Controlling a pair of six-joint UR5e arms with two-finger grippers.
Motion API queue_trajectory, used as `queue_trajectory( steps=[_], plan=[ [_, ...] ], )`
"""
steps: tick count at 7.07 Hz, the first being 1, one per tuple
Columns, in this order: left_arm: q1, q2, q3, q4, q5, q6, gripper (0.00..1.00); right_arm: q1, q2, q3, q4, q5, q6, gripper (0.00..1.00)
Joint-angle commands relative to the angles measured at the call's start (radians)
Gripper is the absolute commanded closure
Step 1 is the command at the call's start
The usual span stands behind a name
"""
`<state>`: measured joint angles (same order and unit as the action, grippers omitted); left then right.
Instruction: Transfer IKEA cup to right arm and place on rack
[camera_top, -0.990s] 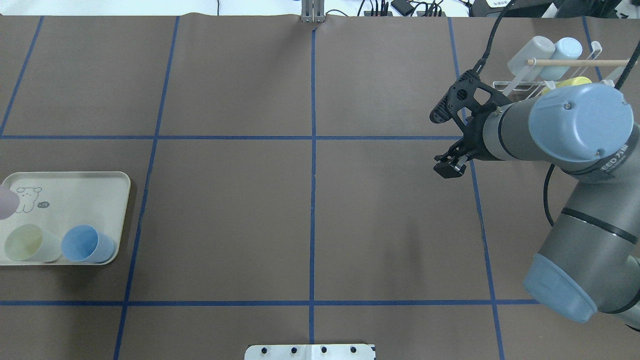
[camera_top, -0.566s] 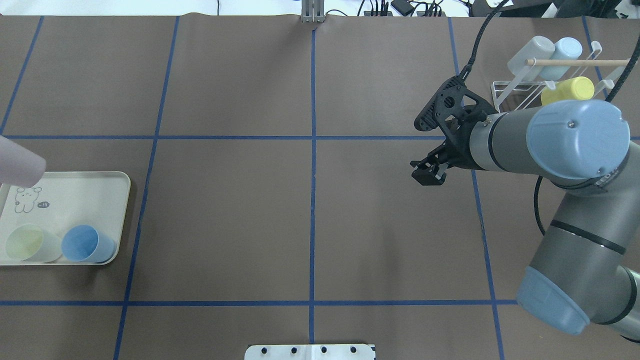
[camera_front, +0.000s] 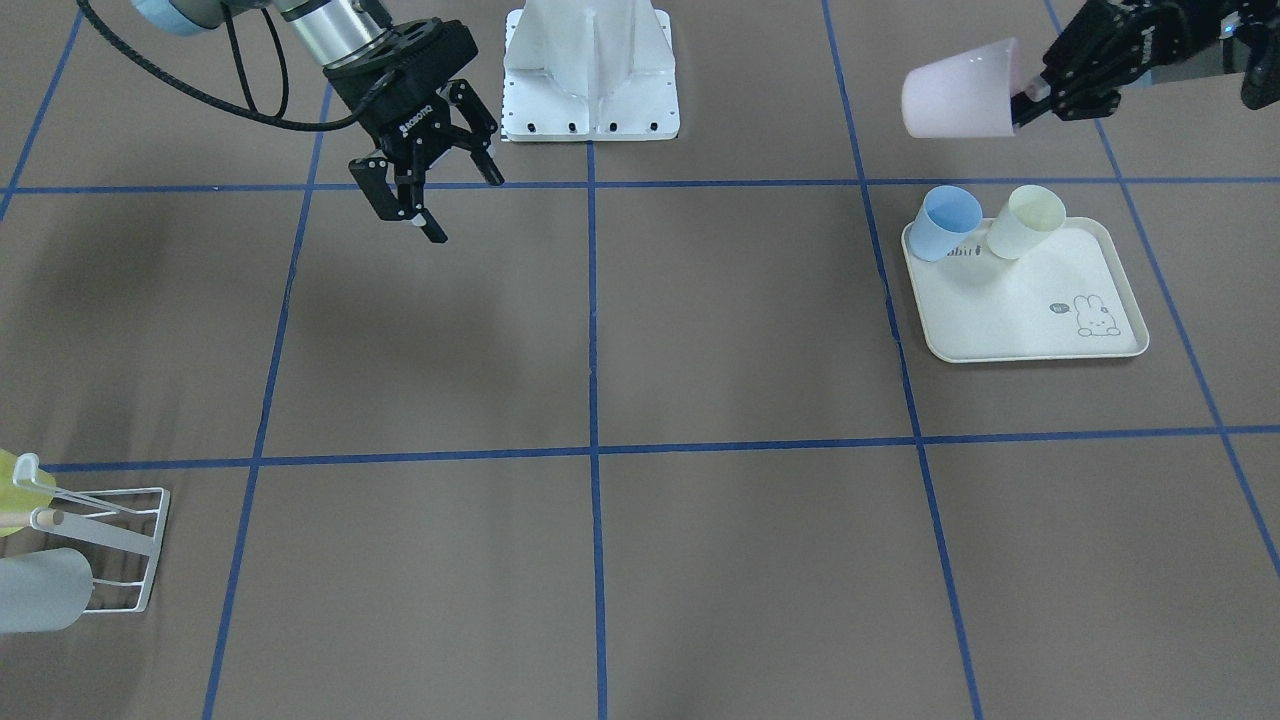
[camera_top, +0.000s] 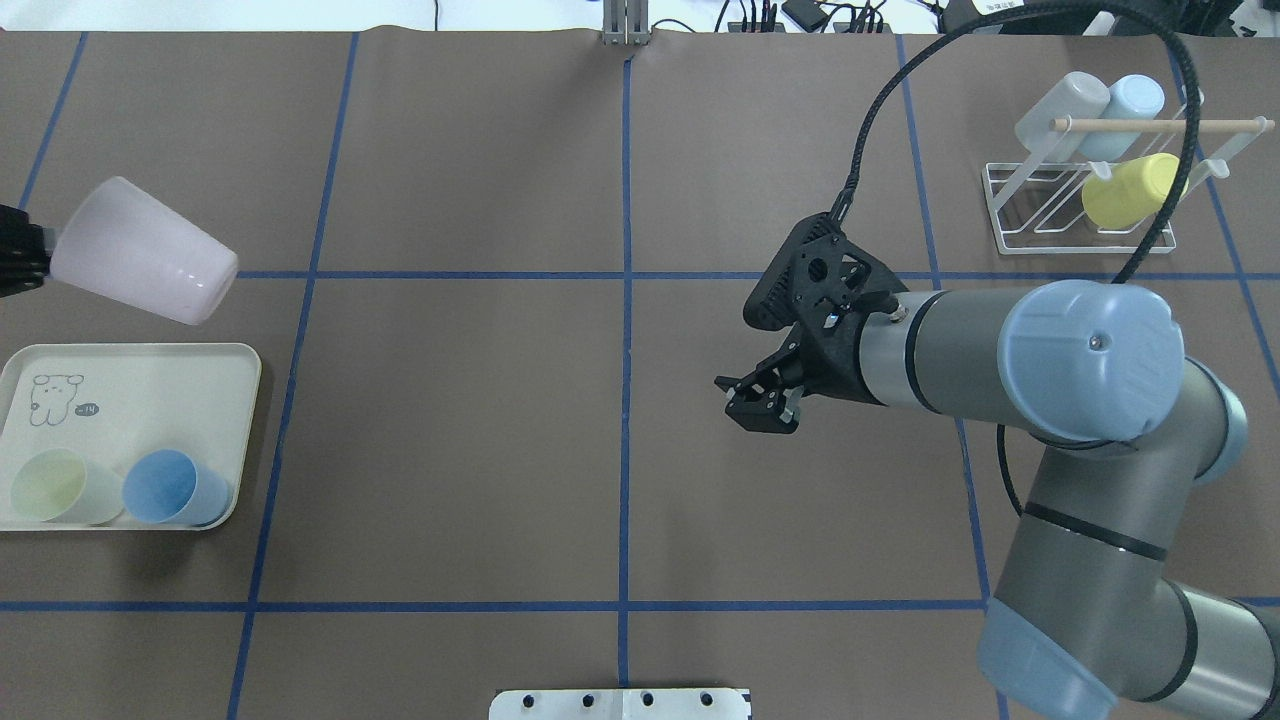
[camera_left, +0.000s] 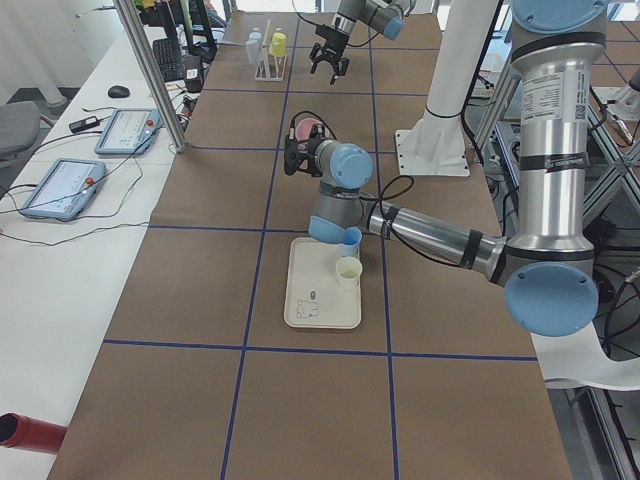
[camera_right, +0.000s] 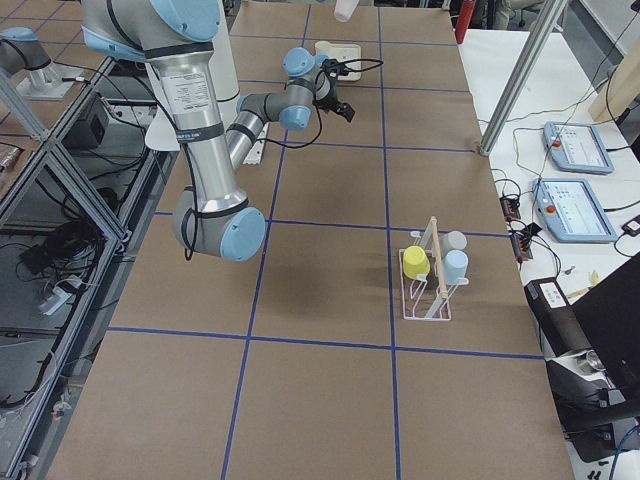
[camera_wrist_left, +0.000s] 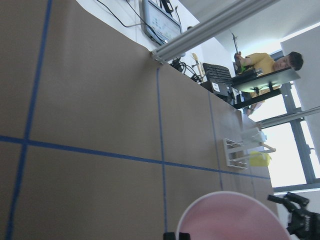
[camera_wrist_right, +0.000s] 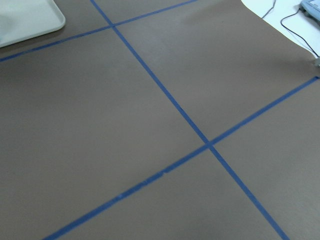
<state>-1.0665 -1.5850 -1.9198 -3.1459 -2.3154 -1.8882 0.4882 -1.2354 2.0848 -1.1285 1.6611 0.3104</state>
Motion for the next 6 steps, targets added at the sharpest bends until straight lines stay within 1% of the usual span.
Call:
queue_trajectory(
  steps=[1, 2, 3, 4, 5, 6],
  plan=[
    [0.178, -0.101, -0.008, -0.003, 0.164, -0.121, 1.0, -0.052, 0.011, -0.069, 0.154, 0.002, 0.001, 0.01],
    [0.238, -0.151, -0.01, -0.003, 0.232, -0.17, 1.0, -0.077, 0.019, -0.069, 0.165, -0.001, 0.001, 0.01],
    [0.323, -0.189, -0.002, 0.003, 0.34, -0.186, 1.0, -0.086, 0.027, -0.068, 0.18, -0.021, 0.001, 0.01],
    [0.426, -0.202, 0.004, 0.007, 0.458, -0.177, 1.0, -0.105, 0.027, -0.069, 0.223, -0.059, 0.001, 0.01],
    [0.466, -0.228, 0.028, 0.01, 0.503, -0.175, 1.0, -0.115, 0.025, -0.071, 0.266, -0.061, 0.001, 0.01],
    [0.467, -0.245, 0.066, 0.01, 0.505, -0.173, 1.0, -0.123, 0.025, -0.071, 0.279, -0.061, 0.001, 0.01]
  ],
)
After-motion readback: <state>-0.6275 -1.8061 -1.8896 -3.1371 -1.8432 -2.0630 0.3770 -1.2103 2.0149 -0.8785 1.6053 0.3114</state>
